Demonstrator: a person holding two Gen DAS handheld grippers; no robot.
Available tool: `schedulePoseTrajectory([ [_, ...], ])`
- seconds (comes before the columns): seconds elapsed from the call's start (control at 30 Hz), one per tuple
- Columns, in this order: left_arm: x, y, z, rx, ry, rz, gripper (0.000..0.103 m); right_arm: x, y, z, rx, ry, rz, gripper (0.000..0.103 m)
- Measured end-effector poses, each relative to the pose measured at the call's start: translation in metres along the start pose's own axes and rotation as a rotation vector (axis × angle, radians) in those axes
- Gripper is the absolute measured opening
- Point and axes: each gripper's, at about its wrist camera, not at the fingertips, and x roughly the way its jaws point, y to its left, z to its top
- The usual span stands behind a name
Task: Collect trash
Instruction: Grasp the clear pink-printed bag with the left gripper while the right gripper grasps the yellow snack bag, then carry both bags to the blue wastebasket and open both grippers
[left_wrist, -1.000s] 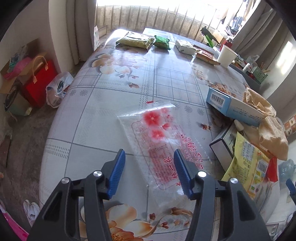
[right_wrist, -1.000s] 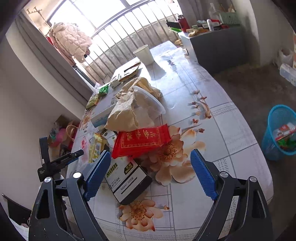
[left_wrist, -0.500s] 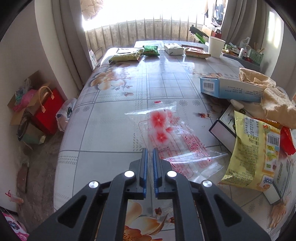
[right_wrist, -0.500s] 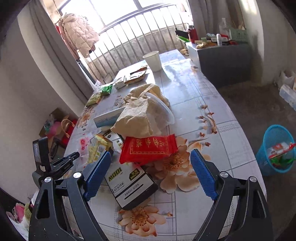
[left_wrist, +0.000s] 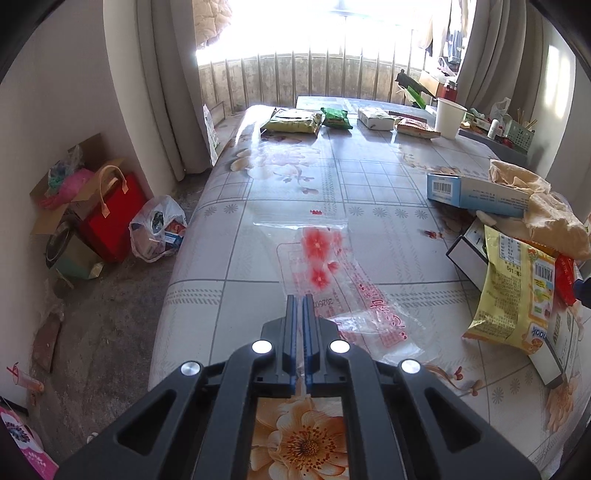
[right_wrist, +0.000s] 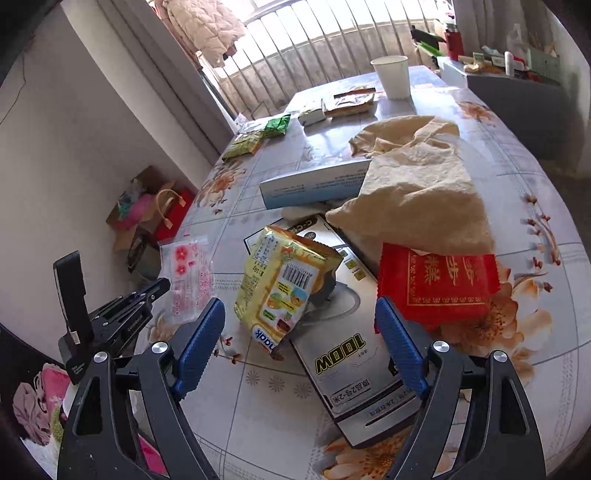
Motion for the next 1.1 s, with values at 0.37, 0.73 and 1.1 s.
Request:
schedulePoseTrajectory([
  [0.37, 0.004, 0.008, -0.006, -0.008, 0.010, -0.026, 0.003, 0.025, 0.022, 0.004, -0.052, -0.047, -0.115, 0.066],
  [0.73, 0.001, 0.007, -0.008, -0.010, -0.001, -0.052, 0.003, 0.034, 0.018, 0.002, -0.034, -0.044, -0.144, 0.006],
  [1.1, -0.019, 0.009, -0.005, -0.017, -0.046, -0.041, 0.003, 0.005, 0.030, 0.000, -0.063, -0.123, -0.075, 0.000],
])
